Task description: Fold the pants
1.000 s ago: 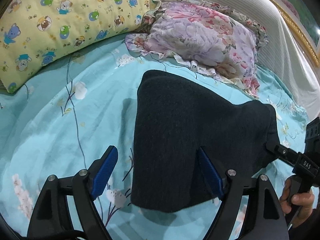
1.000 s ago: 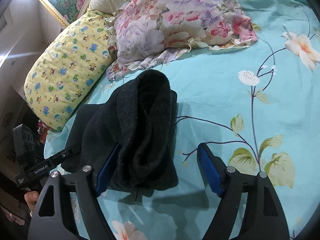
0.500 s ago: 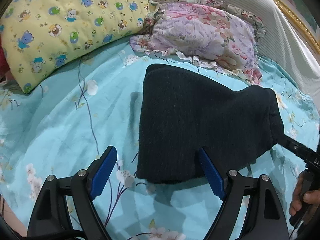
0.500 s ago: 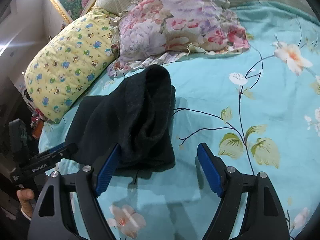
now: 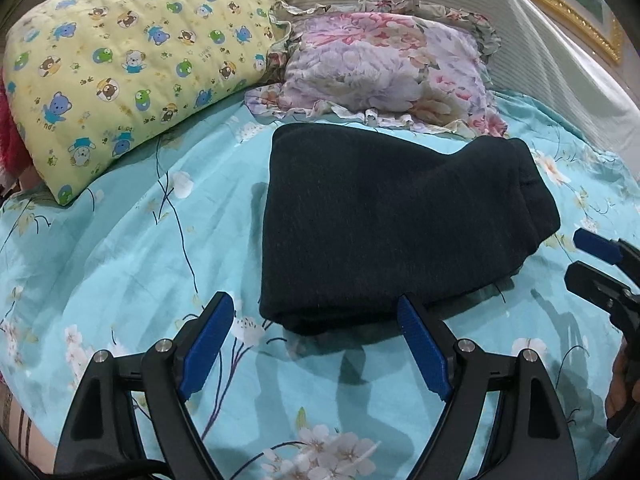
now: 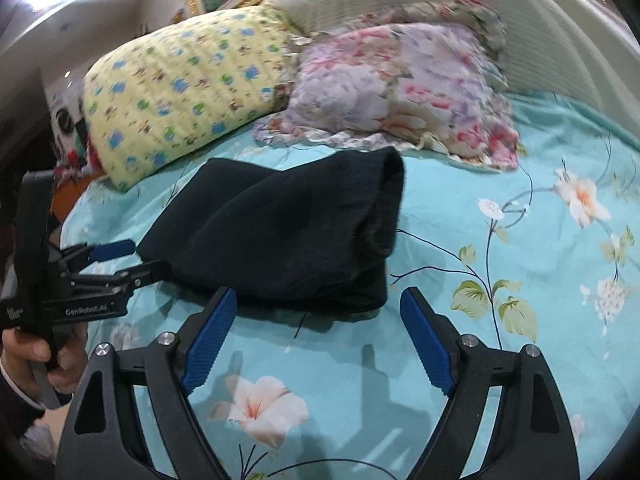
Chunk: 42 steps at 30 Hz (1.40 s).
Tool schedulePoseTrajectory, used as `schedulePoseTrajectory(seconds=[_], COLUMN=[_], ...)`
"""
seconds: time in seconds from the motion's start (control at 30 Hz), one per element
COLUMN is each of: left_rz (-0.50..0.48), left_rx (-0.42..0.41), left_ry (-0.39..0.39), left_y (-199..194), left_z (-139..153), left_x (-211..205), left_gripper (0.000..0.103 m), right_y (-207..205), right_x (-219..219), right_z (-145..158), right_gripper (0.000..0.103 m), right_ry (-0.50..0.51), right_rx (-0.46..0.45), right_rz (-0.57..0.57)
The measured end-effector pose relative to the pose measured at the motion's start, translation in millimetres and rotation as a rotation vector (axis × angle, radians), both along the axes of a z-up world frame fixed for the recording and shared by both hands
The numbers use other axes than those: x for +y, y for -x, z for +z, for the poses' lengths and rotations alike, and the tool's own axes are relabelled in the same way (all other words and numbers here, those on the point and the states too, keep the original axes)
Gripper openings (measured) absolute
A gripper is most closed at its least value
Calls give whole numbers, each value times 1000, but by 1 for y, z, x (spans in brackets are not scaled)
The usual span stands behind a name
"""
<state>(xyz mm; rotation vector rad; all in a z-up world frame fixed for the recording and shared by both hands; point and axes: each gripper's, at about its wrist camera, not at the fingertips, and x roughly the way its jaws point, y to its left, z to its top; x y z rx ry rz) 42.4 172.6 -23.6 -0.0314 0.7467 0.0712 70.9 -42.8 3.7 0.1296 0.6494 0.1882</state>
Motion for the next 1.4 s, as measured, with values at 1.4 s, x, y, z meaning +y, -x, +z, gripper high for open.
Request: schedulePoseTrajectory(seconds=[1.4], left_rz=[-43], left_rx=[53], left_ry=[-48], left_y=[-15], left_z=[-35], left_x=[-15], left_gripper=[88], right_y=[-14], right_x=[22], right_z=[-29], right_gripper=[89], right_ry=[12], right_rx=[25], right_rz=[51])
